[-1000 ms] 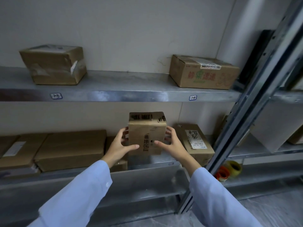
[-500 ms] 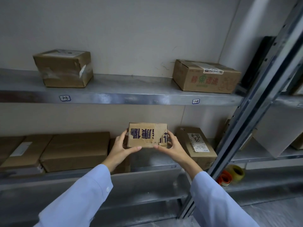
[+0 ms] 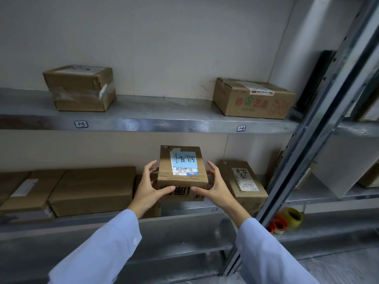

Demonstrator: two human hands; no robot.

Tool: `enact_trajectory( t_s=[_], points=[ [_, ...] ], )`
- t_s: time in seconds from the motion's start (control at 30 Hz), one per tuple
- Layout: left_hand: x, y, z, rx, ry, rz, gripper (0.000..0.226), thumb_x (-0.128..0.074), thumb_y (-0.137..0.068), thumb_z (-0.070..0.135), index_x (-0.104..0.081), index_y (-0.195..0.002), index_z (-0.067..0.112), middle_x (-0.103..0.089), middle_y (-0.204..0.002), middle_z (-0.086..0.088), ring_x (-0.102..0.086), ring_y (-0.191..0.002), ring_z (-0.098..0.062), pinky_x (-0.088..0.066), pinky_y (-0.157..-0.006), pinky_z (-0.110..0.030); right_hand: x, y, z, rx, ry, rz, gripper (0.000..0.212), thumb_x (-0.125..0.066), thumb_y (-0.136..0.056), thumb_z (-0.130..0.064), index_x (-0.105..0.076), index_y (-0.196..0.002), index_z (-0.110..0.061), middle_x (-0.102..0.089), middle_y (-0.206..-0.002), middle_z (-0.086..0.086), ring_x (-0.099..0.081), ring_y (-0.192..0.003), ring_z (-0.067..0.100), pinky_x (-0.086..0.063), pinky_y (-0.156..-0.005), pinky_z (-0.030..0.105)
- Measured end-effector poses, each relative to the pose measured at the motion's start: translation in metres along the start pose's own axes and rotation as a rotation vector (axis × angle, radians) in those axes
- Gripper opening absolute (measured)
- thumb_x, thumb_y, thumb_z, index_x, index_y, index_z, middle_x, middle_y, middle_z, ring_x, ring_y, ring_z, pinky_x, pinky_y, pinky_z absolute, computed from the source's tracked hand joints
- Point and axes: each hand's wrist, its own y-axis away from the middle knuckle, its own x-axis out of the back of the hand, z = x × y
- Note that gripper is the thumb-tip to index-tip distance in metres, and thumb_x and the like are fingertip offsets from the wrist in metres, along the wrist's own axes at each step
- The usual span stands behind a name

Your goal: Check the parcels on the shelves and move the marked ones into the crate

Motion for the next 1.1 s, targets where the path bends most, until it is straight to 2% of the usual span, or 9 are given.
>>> enact_trajectory(
  t_s=[0.07, 0.2, 0.33, 0.43, 0.6, 0.77, 0.9, 0.97, 1.1],
  points=[
    [0.000, -0.001, -0.001, -0.029, -0.046, 0.002, 0.091, -0.088, -0.069, 0.024, -0.033, -0.139, 0.042, -0.043, -0.140, 0.013, -0.045, -0.130, -0.014, -0.043, -0.108, -0.041, -0.001, 0.001, -0.002, 0.028, 0.037, 0.001, 0.101, -0.087, -0.072, -0.028, -0.025, -0.153, -0.029, -0.039, -0.141, -0.001, -0.045, -0.132, 0.017, -0.048, -0.095, 0.018],
    [0.001, 0.000, 0.000, -0.068, -0.110, 0.039, 0.093, -0.089, -0.066, 0.030, -0.033, -0.138, 0.048, -0.042, -0.144, 0.010, -0.043, -0.131, -0.015, -0.044, -0.107, -0.044, -0.001, 0.004, -0.005, 0.060, 0.048, 0.005, 0.095, -0.086, -0.071, -0.036, -0.033, -0.149, -0.031, -0.039, -0.145, -0.003, -0.046, -0.132, 0.013, -0.045, -0.106, 0.030],
    [0.010, -0.005, 0.005, -0.104, -0.131, 0.005, 0.080, -0.088, -0.069, 0.022, -0.042, -0.129, 0.048, -0.050, -0.134, 0.005, -0.049, -0.124, -0.012, -0.048, -0.099, -0.028, 0.008, 0.005, -0.010, 0.072, 0.034, -0.051, 0.090, -0.086, -0.069, -0.044, -0.040, -0.146, -0.035, -0.048, -0.144, -0.013, -0.055, -0.122, 0.003, -0.048, -0.103, 0.031],
    [0.024, -0.009, 0.010, -0.093, -0.119, -0.062, 0.075, -0.086, -0.070, 0.019, -0.045, -0.130, 0.039, -0.054, -0.132, 0.005, -0.052, -0.122, -0.013, -0.048, -0.084, -0.009, 0.016, 0.009, -0.017, 0.076, 0.042, -0.098, 0.089, -0.086, -0.069, -0.046, -0.043, -0.145, -0.031, -0.051, -0.143, -0.013, -0.062, -0.118, 0.009, -0.049, -0.103, 0.036],
    [0.042, -0.006, 0.020, -0.090, -0.093, -0.095, 0.074, -0.086, -0.070, 0.015, -0.047, -0.130, 0.033, -0.055, -0.129, 0.011, -0.054, -0.116, 0.002, -0.045, -0.084, -0.005, 0.019, 0.011, -0.027, 0.116, 0.051, -0.126, 0.067, -0.076, -0.083, -0.019, -0.046, -0.143, -0.022, -0.053, -0.142, -0.004, -0.064, -0.115, 0.011, -0.051, -0.099, 0.027],
    [0.048, 0.004, 0.031, -0.091, -0.083, -0.122, 0.073, -0.084, -0.072, 0.010, -0.046, -0.132, 0.029, -0.055, -0.126, 0.013, -0.053, -0.107, 0.015, -0.041, -0.079, 0.001, 0.019, 0.004, -0.028, 0.112, 0.098, -0.048, 0.097, -0.084, -0.064, -0.040, -0.037, -0.148, -0.030, -0.044, -0.146, -0.008, -0.050, -0.126, 0.010, -0.049, -0.101, 0.031],
    [0.058, 0.008, 0.034, -0.065, -0.092, -0.189, 0.074, -0.085, -0.070, 0.020, -0.047, -0.131, 0.038, -0.055, -0.128, 0.014, -0.053, -0.115, 0.005, -0.043, -0.093, -0.013, 0.030, -0.005, -0.027, 0.095, 0.107, -0.001, 0.115, -0.085, -0.055, -0.048, -0.027, -0.153, -0.028, -0.034, -0.156, -0.005, -0.034, -0.139, 0.012, -0.036, -0.113, 0.039],
    [0.061, 0.010, 0.034, -0.049, -0.105, -0.221, 0.073, -0.087, -0.069, 0.027, -0.048, -0.129, 0.043, -0.055, -0.128, 0.017, -0.050, -0.120, 0.000, -0.038, -0.102, -0.026, 0.037, -0.008, -0.025, 0.079, 0.080, -0.048, 0.111, -0.088, -0.056, -0.044, -0.032, -0.151, -0.028, -0.042, -0.152, -0.003, -0.039, -0.139, 0.014, -0.040, -0.111, 0.037],
    [0.060, 0.010, 0.036, -0.055, -0.062, -0.239, 0.073, -0.090, -0.063, 0.034, -0.052, -0.124, 0.044, -0.060, -0.125, 0.018, -0.052, -0.122, -0.002, -0.040, -0.108, -0.033, 0.042, -0.009, -0.018, 0.050, 0.000, -0.053, 0.093, -0.090, -0.057, -0.027, -0.047, -0.140, -0.023, -0.057, -0.137, 0.004, -0.056, -0.126, 0.021, -0.052, -0.095, 0.025]
  ],
)
